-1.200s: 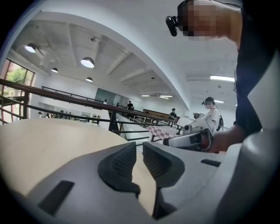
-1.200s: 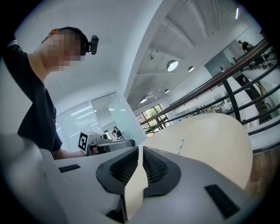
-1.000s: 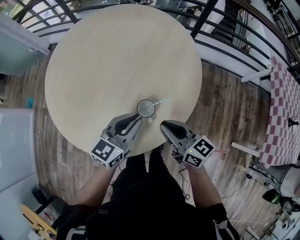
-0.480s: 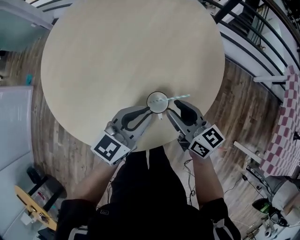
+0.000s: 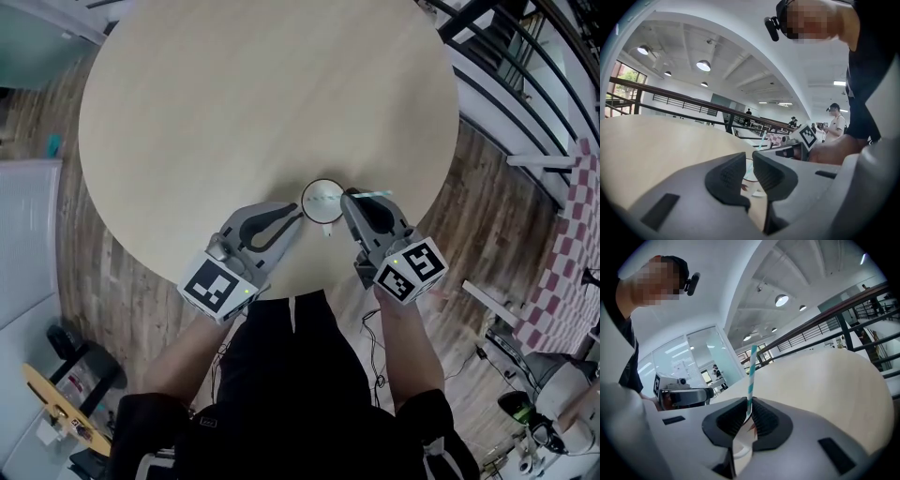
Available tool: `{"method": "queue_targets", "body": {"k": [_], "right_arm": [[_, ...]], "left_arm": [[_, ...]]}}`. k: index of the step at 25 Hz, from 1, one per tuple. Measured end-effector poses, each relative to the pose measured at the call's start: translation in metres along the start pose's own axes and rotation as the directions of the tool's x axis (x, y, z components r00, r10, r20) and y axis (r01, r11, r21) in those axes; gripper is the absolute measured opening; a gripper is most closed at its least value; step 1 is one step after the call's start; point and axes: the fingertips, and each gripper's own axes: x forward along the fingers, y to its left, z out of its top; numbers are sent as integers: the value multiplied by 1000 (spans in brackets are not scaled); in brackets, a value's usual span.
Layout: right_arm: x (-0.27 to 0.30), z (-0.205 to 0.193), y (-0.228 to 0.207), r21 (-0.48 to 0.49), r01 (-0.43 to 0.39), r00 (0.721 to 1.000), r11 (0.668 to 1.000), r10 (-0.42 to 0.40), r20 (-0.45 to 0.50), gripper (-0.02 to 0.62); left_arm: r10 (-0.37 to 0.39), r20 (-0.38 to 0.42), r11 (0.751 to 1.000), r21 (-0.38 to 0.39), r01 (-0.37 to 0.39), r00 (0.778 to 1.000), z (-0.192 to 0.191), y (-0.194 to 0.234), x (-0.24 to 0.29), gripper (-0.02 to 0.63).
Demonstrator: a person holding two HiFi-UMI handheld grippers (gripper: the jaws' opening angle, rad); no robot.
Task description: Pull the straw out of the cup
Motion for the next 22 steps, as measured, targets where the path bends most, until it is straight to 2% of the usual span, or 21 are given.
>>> {"method": "queue_targets", "body": {"k": [2, 7, 11, 22], "right_arm": [[-1, 5, 5, 5, 2, 1000, 1000, -2, 0, 41], [-13, 35, 22, -28, -9, 1000, 1000, 10, 16, 40], [-37, 62, 43, -52, -24, 999, 998, 26, 40, 40], [-99, 104, 91, -86, -32, 995, 996, 40, 93, 40]], "left_arm": [[0, -11, 1000, 4, 0, 1000, 4, 2, -4, 52], [5, 25, 1000, 17, -6, 1000, 36, 2, -5, 52], [-9, 46, 999, 40, 7, 999, 62, -22, -11, 52], [-11, 40, 996, 85, 8, 999, 94, -66, -37, 52]]}}
